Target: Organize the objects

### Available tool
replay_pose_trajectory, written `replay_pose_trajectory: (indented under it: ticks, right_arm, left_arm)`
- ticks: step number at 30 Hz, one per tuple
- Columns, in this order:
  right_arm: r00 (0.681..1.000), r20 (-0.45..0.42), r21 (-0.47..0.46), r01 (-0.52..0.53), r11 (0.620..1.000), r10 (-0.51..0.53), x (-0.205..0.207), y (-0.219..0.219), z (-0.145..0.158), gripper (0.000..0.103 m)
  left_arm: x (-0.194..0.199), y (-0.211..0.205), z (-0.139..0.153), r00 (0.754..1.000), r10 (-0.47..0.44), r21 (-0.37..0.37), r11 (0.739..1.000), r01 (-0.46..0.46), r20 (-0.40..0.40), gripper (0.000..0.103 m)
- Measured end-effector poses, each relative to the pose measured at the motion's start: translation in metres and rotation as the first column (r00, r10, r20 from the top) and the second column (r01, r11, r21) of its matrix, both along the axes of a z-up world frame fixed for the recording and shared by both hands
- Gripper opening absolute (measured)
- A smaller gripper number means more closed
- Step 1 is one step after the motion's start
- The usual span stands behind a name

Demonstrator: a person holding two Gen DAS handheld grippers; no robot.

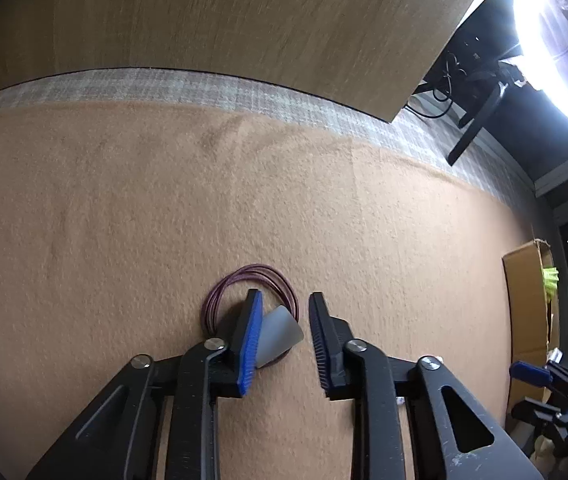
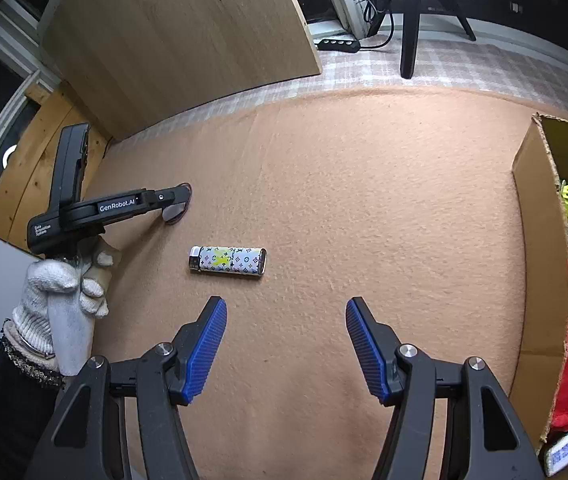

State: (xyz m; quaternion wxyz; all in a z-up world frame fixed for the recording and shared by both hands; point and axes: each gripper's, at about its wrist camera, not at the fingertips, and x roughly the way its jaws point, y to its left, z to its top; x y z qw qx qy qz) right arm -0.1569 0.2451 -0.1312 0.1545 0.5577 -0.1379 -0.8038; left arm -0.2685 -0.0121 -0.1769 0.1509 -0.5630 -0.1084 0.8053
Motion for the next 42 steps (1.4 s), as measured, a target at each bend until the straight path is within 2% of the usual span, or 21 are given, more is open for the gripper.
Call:
replay_pose_trajectory:
  ticks: [3,7,11,19,23,25,30,32,42]
  right_arm:
    - [1.0,0.011,-0.011,-0.009,1.0,0.009,-0.002,-0.004,-0.003,0.058]
    - [1.0,0.018,-0.022,-0.021,1.0,0.022,-0.006,-0.009,-0.005,0.058]
    - [0.999,0.019,-0.023,-0.036,0.999,0.037,-0.011,-0.016,-0.006,0.058]
    - [0.998,0.011,-0.014,-0.061,0.998,0.062,-0.021,-0.027,-0.005,0.058]
    - [0.997,0.007,0.001,-0.075,0.997,0.075,-0.029,-0.031,-0.008,0.058]
    - [0.997,0.006,0.01,-0.079,0.997,0.079,-0.034,-0.034,-0.01,0.058]
    - [0.995,0.004,0.021,-0.098,0.995,0.098,-0.051,-0.043,-0.017,0.058]
    - [0.994,0.008,0.028,-0.11,0.994,0.11,-0.057,-0.049,-0.021,0.058]
    - [0.981,0.006,0.053,-0.195,0.979,0.195,-0.072,-0.075,-0.032,0.058]
  left_arm:
    - [0.008,0.0,0.002,1.0,-0.024,0.026,0.999,0.024,0.004,0.016]
    - [0.027,0.012,0.004,0.994,-0.104,0.029,0.994,0.104,0.011,0.016]
    - [0.057,0.025,0.01,0.984,-0.179,-0.018,0.984,0.179,-0.016,0.016]
    - [0.096,0.023,0.012,0.975,-0.221,0.001,0.975,0.221,-0.002,0.017]
    - [0.105,0.017,0.015,0.982,-0.188,0.0,0.982,0.188,-0.014,0.017]
    - [0.106,0.012,0.016,0.986,-0.165,0.014,0.986,0.165,-0.02,0.02]
    - [0.11,0.005,0.017,0.988,-0.146,-0.053,0.988,0.143,-0.045,0.032]
    - [0.108,0.006,0.017,0.989,-0.139,-0.071,0.988,0.136,-0.048,0.045]
    - [0.11,0.019,0.025,0.978,-0.183,-0.146,0.975,0.168,-0.095,0.047]
